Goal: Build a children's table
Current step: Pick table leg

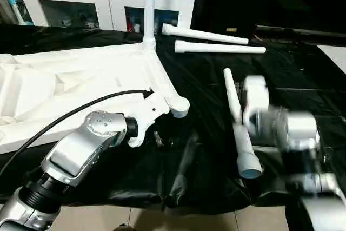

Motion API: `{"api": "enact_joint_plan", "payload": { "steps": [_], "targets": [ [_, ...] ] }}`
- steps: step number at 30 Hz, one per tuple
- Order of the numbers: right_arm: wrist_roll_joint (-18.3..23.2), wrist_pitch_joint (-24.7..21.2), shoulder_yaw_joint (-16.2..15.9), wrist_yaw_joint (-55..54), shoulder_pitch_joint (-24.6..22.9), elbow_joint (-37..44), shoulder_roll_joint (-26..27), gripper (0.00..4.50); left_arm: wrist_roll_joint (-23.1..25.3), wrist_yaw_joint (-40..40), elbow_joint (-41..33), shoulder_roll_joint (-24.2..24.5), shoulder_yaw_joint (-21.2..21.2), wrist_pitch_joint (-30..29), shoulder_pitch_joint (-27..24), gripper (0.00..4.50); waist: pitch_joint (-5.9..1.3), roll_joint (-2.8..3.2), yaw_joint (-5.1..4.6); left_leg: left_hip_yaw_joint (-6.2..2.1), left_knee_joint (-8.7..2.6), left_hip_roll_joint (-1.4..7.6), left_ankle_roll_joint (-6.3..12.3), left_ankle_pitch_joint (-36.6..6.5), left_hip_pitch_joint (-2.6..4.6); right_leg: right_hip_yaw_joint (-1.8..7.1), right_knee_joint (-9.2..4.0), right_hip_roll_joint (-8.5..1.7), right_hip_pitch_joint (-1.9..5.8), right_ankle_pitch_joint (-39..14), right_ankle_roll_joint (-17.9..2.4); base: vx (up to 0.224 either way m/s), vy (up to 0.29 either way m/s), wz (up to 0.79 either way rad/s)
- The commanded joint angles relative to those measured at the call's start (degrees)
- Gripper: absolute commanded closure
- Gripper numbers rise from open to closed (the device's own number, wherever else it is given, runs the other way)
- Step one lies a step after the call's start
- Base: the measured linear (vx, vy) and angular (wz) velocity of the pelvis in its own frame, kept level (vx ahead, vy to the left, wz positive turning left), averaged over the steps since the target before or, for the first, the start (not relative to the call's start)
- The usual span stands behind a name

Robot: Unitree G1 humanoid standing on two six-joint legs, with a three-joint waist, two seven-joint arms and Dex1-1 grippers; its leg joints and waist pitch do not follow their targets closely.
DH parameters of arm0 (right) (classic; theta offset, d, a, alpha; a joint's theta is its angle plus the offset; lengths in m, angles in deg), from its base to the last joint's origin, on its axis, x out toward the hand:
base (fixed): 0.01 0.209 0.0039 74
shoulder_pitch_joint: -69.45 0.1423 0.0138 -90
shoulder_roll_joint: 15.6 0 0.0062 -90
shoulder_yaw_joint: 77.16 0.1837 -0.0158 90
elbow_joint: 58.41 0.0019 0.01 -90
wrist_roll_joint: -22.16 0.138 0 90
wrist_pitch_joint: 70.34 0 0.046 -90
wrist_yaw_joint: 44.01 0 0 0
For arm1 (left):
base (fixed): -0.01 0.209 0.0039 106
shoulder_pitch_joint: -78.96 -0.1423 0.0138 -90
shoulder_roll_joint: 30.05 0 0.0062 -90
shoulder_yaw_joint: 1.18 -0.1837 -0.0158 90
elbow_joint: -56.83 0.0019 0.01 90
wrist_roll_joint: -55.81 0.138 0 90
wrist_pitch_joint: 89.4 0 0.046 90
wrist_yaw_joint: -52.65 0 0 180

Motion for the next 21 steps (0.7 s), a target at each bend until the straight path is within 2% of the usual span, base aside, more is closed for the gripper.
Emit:
{"api": "enact_joint_plan", "payload": {
  "steps": [1, 3, 5, 11, 13, 14, 16, 17, 21],
  "targets": [
    [0.5, -1.3, 0.6, 0.2, -0.8, -1.3, 0.1, 0.32, 0.3, 0.5, -1.3, -0.1, 0.4, 0.5, 0.3, 0.00, -3.68, 0.67, -0.09, 0.13, -4.09, 0.28, -4.45, -12.5, 0.76, 2.07, -4.35, -3.06, 2.64, -13.6, -6.5, 0.000, 0.000, 0.00],
    [0.6, -1.4, 0.7, 0.1, -1.0, -1.3, 0.3, 0.49, 0.2, 0.5, -1.3, -0.1, 0.5, 0.5, 0.4, 0.00, -3.66, 0.51, -0.18, 0.07, -4.10, 0.30, -4.56, -13.2, 0.80, 2.06, -4.47, -3.06, 2.59, -15.2, -6.1, 0.000, 0.000, 0.00],
    [0.6, -1.6, 0.9, 0.0, -1.0, -1.1, 0.4, 0.68, 0.3, 0.7, -1.2, -0.1, 0.7, 0.6, 0.5, 0.00, -3.60, 0.62, -0.16, 0.07, -4.10, 0.34, -4.53, -14.1, 1.01, 2.09, -4.64, -3.09, 2.39, -16.4, -6.0, 0.000, 0.000, 0.00],
    [0.6, -1.0, 1.6, 0.1, 0.0, -1.8, 0.3, 1.21, 0.5, 1.1, -1.2, -0.2, 1.3, 0.6, 0.6, 0.00, -3.72, 0.59, -0.08, 0.07, -4.10, 0.36, -4.53, -13.2, 0.97, 2.10, -4.38, -3.01, 2.50, -14.0, -6.6, 0.000, 0.000, 0.00],
    [0.6, -0.7, 1.7, 0.1, 0.2, -2.0, 0.2, 1.35, 0.6, 1.2, -1.2, -0.2, 1.4, 0.7, 0.6, 0.00, -3.71, 0.60, -0.06, 0.07, -4.11, 0.35, -4.53, -13.3, 0.96, 2.09, -4.39, -3.05, 2.52, -14.3, -6.6, 0.000, 0.000, 0.00],
    [0.6, -0.5, 1.8, 0.1, 0.2, -2.0, 0.2, 1.59, 0.6, 1.1, -1.2, -0.3, 1.5, 0.7, 0.6, 0.00, -3.67, 0.58, -0.06, 0.06, -4.14, 0.35, -4.54, -13.5, 0.94, 2.08, -4.45, -3.07, 2.53, -14.7, -6.6, 0.000, 0.000, 0.00],
    [0.6, -0.3, 2.0, 0.1, 0.3, -2.0, 0.2, 1.59, 0.4, 1.2, -1.2, -0.3, 1.7, 0.8, 0.6, 0.00, -3.66, 0.55, -0.08, 0.06, -4.13, 0.37, -4.53, -13.8, 1.00, 2.09, -4.52, -3.11, 2.47, -15.3, -6.5, 0.000, 0.000, 0.00],
    [0.7, -0.3, 2.1, 0.1, 0.3, -2.0, 0.2, 1.78, 0.3, 1.3, -1.3, -0.4, 1.8, 0.8, 0.7, 0.00, -3.66, 0.56, -0.08, 0.06, -4.12, 0.36, -4.50, -13.8, 1.00, 2.09, -4.52, -3.10, 2.49, -15.5, -6.4, 0.000, 0.000, 0.00],
    [1.0, 0.1, 2.6, -0.2, 0.3, -1.9, 0.3, 2.10, 0.0, 1.6, -1.5, -0.7, 2.4, 0.6, 0.7, 0.00, -3.72, 0.60, -0.07, 0.05, -4.10, 0.36, -4.45, -13.1, 0.97, 2.08, -4.42, -3.06, 2.52, -14.5, -6.5, 0.000, 0.000, 0.00]
  ]
}}
